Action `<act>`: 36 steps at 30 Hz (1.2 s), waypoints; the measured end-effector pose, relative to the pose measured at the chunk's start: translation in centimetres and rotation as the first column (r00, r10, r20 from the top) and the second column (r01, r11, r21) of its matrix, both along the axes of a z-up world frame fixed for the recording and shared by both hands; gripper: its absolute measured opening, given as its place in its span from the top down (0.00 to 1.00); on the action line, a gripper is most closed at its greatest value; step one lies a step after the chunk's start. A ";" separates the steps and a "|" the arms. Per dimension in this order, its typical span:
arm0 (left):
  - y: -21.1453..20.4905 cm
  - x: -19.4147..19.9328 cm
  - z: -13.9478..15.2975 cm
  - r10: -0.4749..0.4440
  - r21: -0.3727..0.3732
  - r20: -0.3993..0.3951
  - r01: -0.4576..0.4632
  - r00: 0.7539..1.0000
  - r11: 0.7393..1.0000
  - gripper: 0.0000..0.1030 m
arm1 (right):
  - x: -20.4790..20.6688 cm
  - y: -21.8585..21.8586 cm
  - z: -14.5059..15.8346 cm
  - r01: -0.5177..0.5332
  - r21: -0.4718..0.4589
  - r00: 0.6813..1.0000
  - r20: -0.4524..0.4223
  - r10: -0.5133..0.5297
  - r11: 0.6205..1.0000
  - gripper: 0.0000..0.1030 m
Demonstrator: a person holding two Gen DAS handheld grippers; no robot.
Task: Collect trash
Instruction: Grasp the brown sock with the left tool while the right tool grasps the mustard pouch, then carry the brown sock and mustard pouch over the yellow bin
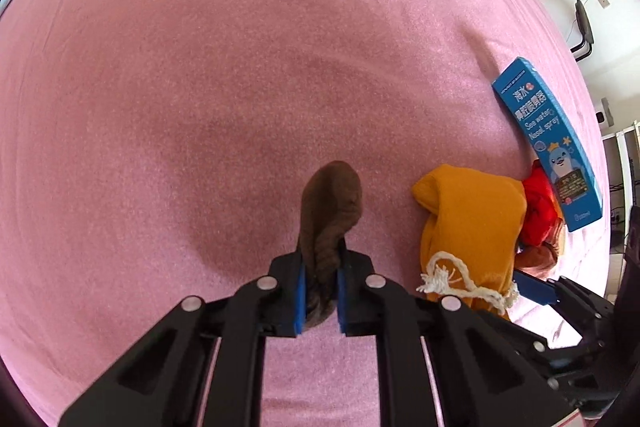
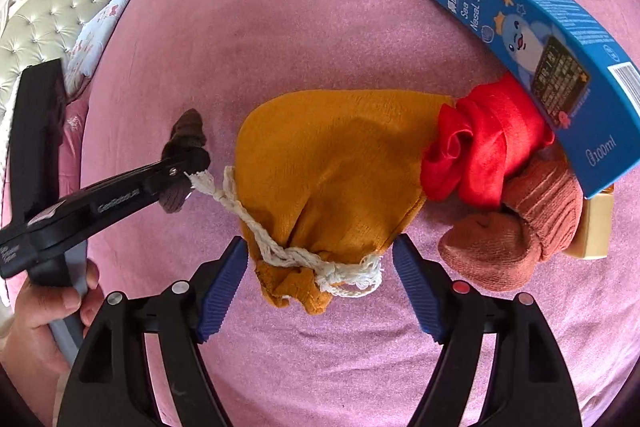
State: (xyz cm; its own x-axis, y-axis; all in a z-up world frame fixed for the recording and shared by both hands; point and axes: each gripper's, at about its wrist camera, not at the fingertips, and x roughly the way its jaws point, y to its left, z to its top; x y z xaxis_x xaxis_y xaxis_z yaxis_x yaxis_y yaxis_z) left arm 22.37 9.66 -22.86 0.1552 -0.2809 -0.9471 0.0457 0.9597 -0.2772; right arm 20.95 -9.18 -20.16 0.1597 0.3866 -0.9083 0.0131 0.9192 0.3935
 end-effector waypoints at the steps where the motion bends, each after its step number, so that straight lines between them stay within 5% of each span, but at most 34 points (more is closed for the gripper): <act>1: 0.2 -0.4 0.2 0.003 -0.009 -0.001 -0.003 1.000 1.000 0.89 | 0.2 0.1 -0.3 0.005 0.001 1.000 -0.013 -0.005 1.000 0.30; 5: 0.1 -2.3 0.7 0.001 -0.018 -0.007 -0.001 1.000 1.000 0.89 | 0.1 0.9 0.4 -0.007 0.026 1.000 0.019 0.007 1.000 0.60; 8: 0.8 -2.5 1.3 0.009 -0.038 -0.014 -0.009 1.000 0.999 0.89 | -1.1 1.6 1.7 -0.053 0.011 0.997 0.064 0.052 0.999 0.66; 17: -2.2 -9.3 5.2 -0.055 -0.052 -0.024 0.054 0.998 0.997 0.89 | -8.9 -0.6 5.3 -0.068 0.053 0.993 0.098 0.062 0.996 0.67; 24: -4.9 -15.5 8.0 -0.172 -0.060 -0.010 0.172 0.985 0.983 0.89 | -16.6 -5.6 7.7 0.056 0.048 0.993 0.097 -0.061 0.997 0.67; 36: -16.4 -24.8 10.7 -0.438 -0.085 0.003 0.437 0.899 0.895 0.89 | -29.6 -15.6 9.3 0.319 0.041 0.939 0.121 -0.321 0.947 0.66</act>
